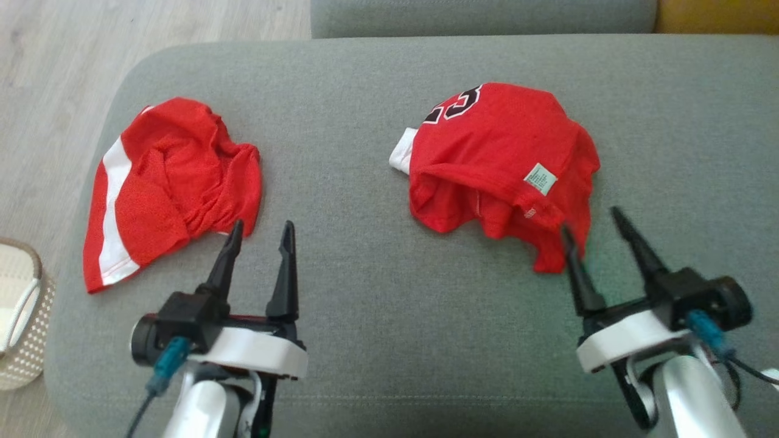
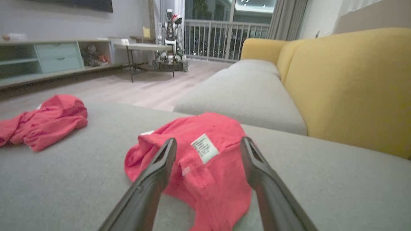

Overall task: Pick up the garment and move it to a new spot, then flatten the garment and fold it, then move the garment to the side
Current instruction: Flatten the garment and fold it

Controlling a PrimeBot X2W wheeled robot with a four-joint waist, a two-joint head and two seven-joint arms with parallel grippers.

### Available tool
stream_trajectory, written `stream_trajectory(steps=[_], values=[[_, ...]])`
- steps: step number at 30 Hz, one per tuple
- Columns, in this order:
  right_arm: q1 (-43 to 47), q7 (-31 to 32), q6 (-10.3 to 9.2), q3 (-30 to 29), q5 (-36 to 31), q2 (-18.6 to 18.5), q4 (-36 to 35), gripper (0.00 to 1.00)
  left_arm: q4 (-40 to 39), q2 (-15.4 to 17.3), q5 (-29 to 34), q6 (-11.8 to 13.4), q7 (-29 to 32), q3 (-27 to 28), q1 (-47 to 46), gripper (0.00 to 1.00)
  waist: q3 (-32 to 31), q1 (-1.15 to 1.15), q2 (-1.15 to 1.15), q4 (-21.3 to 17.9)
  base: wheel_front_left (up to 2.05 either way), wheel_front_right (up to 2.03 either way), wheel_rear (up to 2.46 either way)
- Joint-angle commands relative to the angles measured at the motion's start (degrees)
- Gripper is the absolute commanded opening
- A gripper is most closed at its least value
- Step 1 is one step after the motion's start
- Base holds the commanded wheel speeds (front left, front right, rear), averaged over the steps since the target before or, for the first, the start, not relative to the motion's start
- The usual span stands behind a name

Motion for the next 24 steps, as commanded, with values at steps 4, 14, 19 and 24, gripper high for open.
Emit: stream_trajectory(steps=[4,14,19,24], values=[[-5.1,1.3,-0.01,1.2,-0.9,0.0,2.6,1.0,-1.2,-0.2,-2.7,-0.5,-0.3,3.2,-2.2,1.0,1.3,0.0,0.0,1.0,0.0,0.0,0.0],[-12.4,5.3,-0.01,0.8,-5.3,0.0,13.8,1.0,-0.9,-0.2,-4.6,0.3,-0.3,0.7,-4.3,1.0,5.2,0.0,0.0,3.7,0.0,0.0,0.0],[-14.7,4.4,-0.01,0.7,-6.5,0.0,17.6,1.0,-0.7,-0.2,-4.8,0.8,-0.3,-0.3,-5.1,1.0,6.4,0.0,0.0,4.5,0.0,0.0,0.0],[-16.0,3.0,-0.01,-0.1,-7.1,0.0,19.0,0.0,-0.6,-0.2,-4.7,1.2,-0.3,-1.0,-5.4,1.0,6.6,0.0,0.0,4.6,0.0,0.0,0.0]])
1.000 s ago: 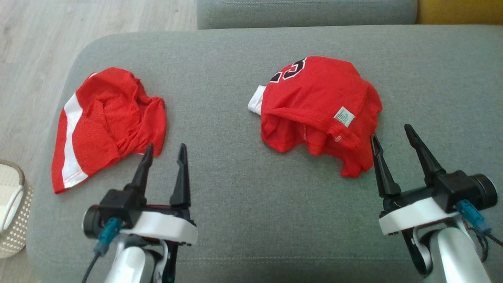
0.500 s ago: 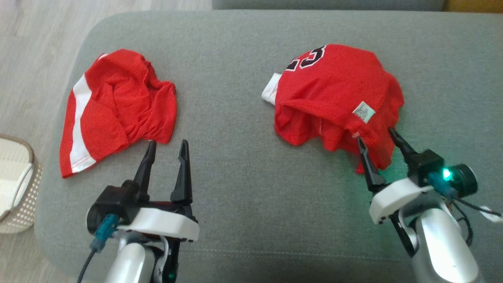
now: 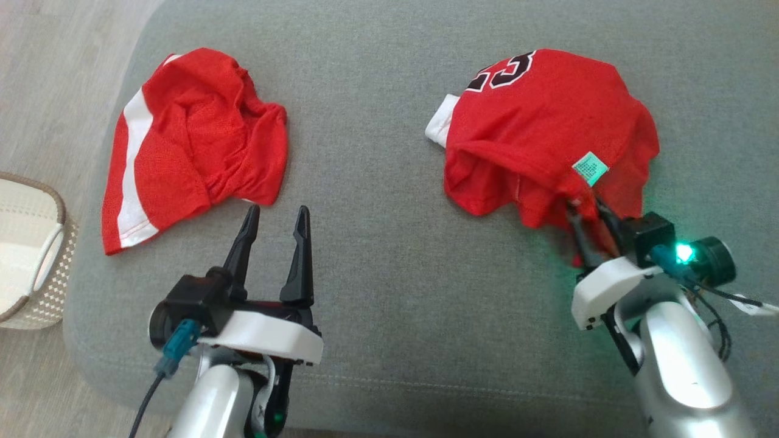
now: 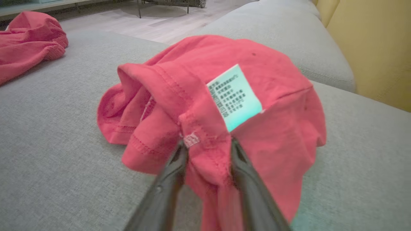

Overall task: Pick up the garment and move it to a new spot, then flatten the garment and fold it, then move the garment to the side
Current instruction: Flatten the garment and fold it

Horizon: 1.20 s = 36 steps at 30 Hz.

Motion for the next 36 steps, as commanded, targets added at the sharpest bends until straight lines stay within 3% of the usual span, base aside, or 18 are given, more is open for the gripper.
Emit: stream_trajectory(steps=[1,11,16,19,23,31,36], values=[[-2.0,-0.9,-0.02,0.6,-0.5,0.0,-1.8,0.0,-1.6,0.1,-0.2,0.4,-0.3,1.5,-2.3,1.0,-0.2,0.0,0.0,-0.1,0.0,0.0,0.0],[-2.5,-3.0,-0.02,-4.5,-1.9,0.0,-9.1,0.0,-0.5,0.1,-0.3,0.2,-0.3,1.6,-0.9,1.0,-4.7,0.0,0.0,-1.7,0.0,0.0,0.0],[-5.3,-2.1,-0.02,-10.9,-4.2,0.0,-15.6,0.0,0.0,0.1,-0.3,-0.2,-0.3,1.4,0.5,1.0,-8.0,0.0,0.0,-2.2,0.0,0.0,0.0],[-7.1,-0.6,-0.02,-11.8,-4.8,0.0,-18.1,0.0,0.0,0.1,-0.4,-0.2,-0.3,1.2,1.3,1.0,-9.4,0.0,0.0,-2.1,0.0,0.0,0.0],[-10.3,1.0,-0.02,-7.6,-3.5,-0.8,-18.8,0.0,0.0,0.1,-0.6,-0.3,-0.3,0.9,1.8,1.0,-10.7,0.0,0.0,-1.3,0.0,0.0,0.0],[-21.7,3.2,-0.02,8.9,6.0,-1.4,-18.5,0.0,0.5,0.1,-0.5,-0.4,-0.3,0.9,3.4,1.0,-13.4,0.0,0.0,-0.3,0.0,0.0,0.0],[-29.9,5.4,-0.02,11.1,11.3,-1.1,-18.9,0.0,0.0,0.1,-0.4,-0.3,-0.3,1.1,3.8,1.0,-12.9,0.0,0.0,-0.3,0.0,0.0,0.0]])
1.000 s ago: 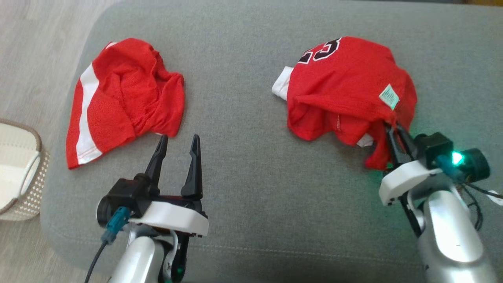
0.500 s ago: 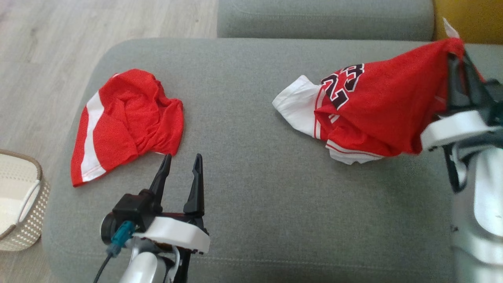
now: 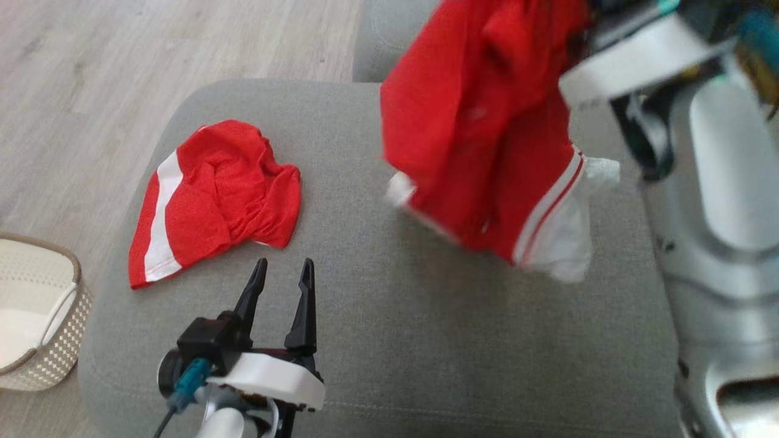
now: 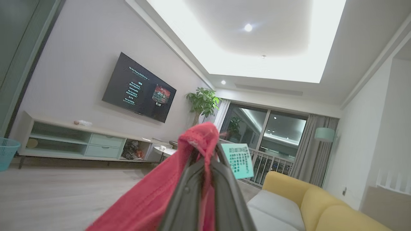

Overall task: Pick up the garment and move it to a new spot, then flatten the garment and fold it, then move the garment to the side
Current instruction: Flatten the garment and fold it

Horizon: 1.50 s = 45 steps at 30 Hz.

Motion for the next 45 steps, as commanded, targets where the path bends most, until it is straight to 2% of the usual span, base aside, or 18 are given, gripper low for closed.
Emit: stream_trajectory(steps=[1,4,9,14,18,19,20,21,24,27,31,34,37,40,43,45], values=[[-3.1,1.3,-0.02,-0.2,-0.1,0.4,-1.0,0.0,-2.3,0.1,-0.1,-0.1,-0.3,1.8,-2.3,1.0,0.6,0.0,0.0,-0.1,0.0,0.0,0.0],[-4.3,3.5,-0.02,-3.8,-0.1,0.0,2.2,0.0,-2.6,0.1,-0.1,0.1,-0.3,1.8,-2.5,1.0,1.7,0.0,0.0,-0.2,0.0,0.0,0.0],[-2.6,4.8,-0.02,-15.6,-3.1,-3.0,12.1,0.0,-3.2,0.0,-0.4,0.5,-0.3,1.2,-3.8,1.0,4.7,0.0,0.0,-0.3,0.0,0.0,0.0],[-1.0,6.8,-0.02,-27.7,-12.8,-8.7,24.3,0.0,-3.3,0.0,-0.3,0.7,-0.3,-0.2,-5.8,1.0,8.1,0.0,0.0,-0.1,0.0,0.0,0.0],[-0.4,7.4,-0.02,-37.0,-21.7,-10.6,28.4,0.0,-3.3,0.0,-0.7,1.0,-0.3,-0.7,-7.0,1.0,9.9,0.0,0.0,-0.2,0.0,0.0,0.0],[-0.1,7.5,-0.02,-39.5,-24.6,-10.9,28.3,0.06,-3.3,0.0,-0.7,1.1,-0.3,-0.8,-7.3,1.0,10.4,0.0,0.0,-0.4,0.0,0.0,0.0],[0.1,7.5,-0.02,-41.8,-27.4,-10.6,28.0,0.96,-3.2,0.0,-0.7,1.2,-0.3,-0.8,-7.6,1.0,10.6,0.0,0.0,-0.5,0.0,0.0,0.0],[0.1,7.9,-0.02,-44.3,-29.0,-9.3,28.1,1.0,-3.1,0.0,-0.7,1.3,-0.3,-0.8,-7.8,1.0,10.6,0.0,0.0,-0.8,0.0,0.0,0.0],[-0.4,6.8,-0.02,-46.6,-32.3,-5.5,28.5,1.0,-2.7,0.0,-0.7,1.3,-0.3,-0.6,-8.0,1.0,10.0,0.0,0.0,-2.0,0.0,0.0,0.0],[-0.8,4.3,-0.02,-45.9,-33.0,-3.3,29.0,1.0,-2.6,0.0,-0.6,1.3,-0.3,-0.4,-8.0,1.0,9.3,0.0,0.0,-3.0,0.0,0.0,0.0],[0.0,-2.3,-0.02,-41.5,-30.8,-0.2,29.6,1.0,-2.4,0.0,-0.6,1.4,-0.3,0.4,-7.7,1.0,7.5,0.0,0.0,-5.0,0.0,0.0,0.0],[2.3,-6.2,-0.02,-36.7,-25.8,1.2,28.7,1.0,-2.5,0.0,-0.6,1.5,-0.3,1.2,-7.1,1.0,6.4,0.0,0.0,-6.5,0.0,0.0,0.0],[6.4,-8.0,-0.02,-28.7,-16.4,1.6,26.3,1.0,-2.7,0.0,-0.6,1.5,-0.3,1.8,-6.7,1.0,5.8,0.0,0.0,-7.9,0.0,0.0,0.0],[13.4,-8.6,-0.02,-19.8,-5.2,1.6,19.0,1.0,-2.6,0.0,-0.6,1.4,-0.3,2.0,-6.4,1.0,5.8,0.0,0.0,-9.2,0.0,0.0,0.0],[22.2,-8.8,-0.02,-14.3,1.5,1.6,9.2,1.0,-1.6,0.0,-0.6,1.5,-0.3,2.2,-6.5,1.0,6.4,0.0,0.0,-10.5,0.0,0.0,0.0],[26.9,-8.8,-0.02,-11.8,3.1,1.6,3.6,1.0,-0.4,0.0,-0.5,1.6,-0.3,2.3,-6.9,1.0,7.0,0.0,0.0,-11.6,0.0,0.0,0.0]])
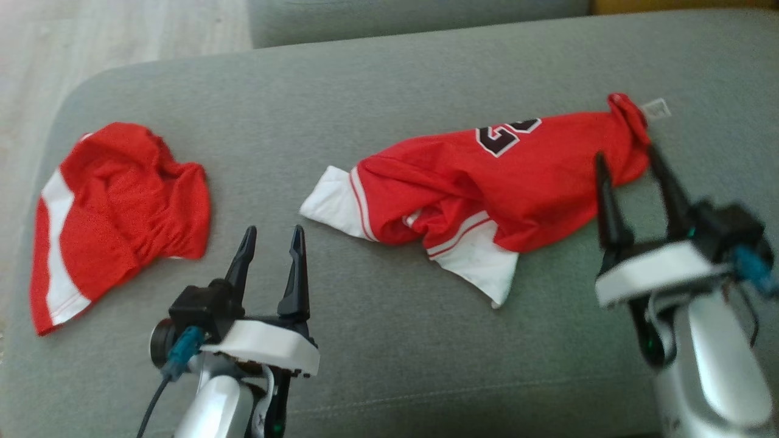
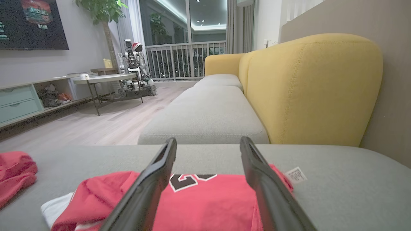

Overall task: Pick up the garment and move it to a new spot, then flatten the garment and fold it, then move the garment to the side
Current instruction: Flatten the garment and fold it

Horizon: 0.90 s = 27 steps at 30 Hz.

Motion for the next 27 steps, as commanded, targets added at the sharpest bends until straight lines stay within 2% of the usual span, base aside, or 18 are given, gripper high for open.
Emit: stream_trajectory(steps=[1,6,11,16,22,27], values=[[0.4,-0.5,-0.02,2.5,0.6,0.4,-5.3,1.0,-0.7,0.1,0.2,0.3,-0.3,1.9,-1.9,1.0,1.0,0.0,0.0,-1.5,0.0,0.0,0.0],[4.0,1.1,-0.02,3.7,1.4,0.4,-12.6,1.0,4.0,0.1,1.2,0.6,-0.3,2.2,-4.2,1.0,2.3,0.0,0.0,-4.1,0.0,0.0,0.0],[4.7,2.7,-0.02,3.9,1.6,0.4,-16.9,1.0,13.9,0.1,2.6,0.0,-0.3,0.7,-9.7,1.0,4.0,0.0,0.0,-6.4,0.0,0.0,0.0],[4.8,2.9,-0.02,5.3,2.3,0.4,-18.9,1.0,25.2,0.1,1.0,0.3,-0.1,0.1,-17.1,1.0,5.8,0.0,0.0,-8.9,0.0,0.0,0.0],[4.4,2.4,-0.02,5.9,2.7,0.4,-20.4,1.0,36.0,0.3,1.2,3.2,0.3,1.0,-24.2,1.0,7.5,0.0,0.0,-10.8,0.0,0.0,0.0],[4.2,2.1,-0.02,5.9,3.0,0.4,-20.4,1.0,43.0,0.4,2.5,2.2,3.3,-1.3,-26.7,1.0,8.0,0.0,0.0,-11.5,0.0,0.0,0.0]])
